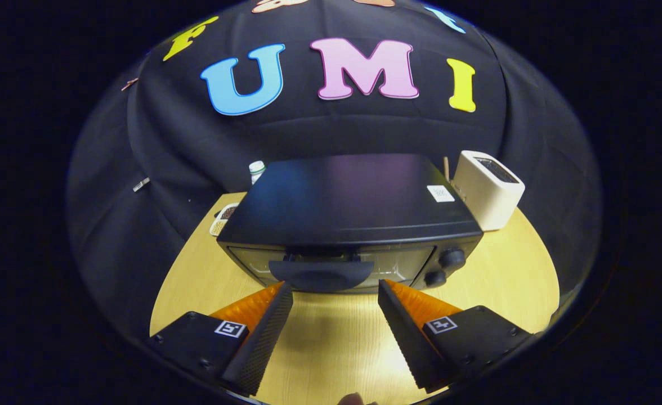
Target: Open the toaster oven, put the food inside, and close the toaster oven door.
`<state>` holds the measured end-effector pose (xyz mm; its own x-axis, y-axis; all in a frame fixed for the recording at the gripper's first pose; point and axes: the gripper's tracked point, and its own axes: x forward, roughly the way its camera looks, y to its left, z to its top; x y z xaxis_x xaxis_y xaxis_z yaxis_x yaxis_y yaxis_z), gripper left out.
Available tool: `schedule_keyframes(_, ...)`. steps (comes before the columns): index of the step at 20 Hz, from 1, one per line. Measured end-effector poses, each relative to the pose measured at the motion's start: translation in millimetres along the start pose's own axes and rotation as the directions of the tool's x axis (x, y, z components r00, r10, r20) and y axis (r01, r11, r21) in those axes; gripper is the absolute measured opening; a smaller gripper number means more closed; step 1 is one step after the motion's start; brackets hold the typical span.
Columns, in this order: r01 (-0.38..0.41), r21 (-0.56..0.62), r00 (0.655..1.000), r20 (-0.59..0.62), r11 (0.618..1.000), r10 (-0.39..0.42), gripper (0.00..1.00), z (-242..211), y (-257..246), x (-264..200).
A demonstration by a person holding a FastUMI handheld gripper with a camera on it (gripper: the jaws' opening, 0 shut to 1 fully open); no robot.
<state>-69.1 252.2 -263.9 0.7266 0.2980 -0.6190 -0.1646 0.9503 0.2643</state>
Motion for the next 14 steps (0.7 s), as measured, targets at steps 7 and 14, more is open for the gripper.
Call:
schedule_keyframes(7,-0.025,-0.039,0.994,0.104,0.999,0.029,0.99,27.9,-12.1,-33.7)
schedule_keyframes(14,-0.024,-0.088,0.96,0.276,0.996,0.048,0.99,99.3,-45.9,-84.1)
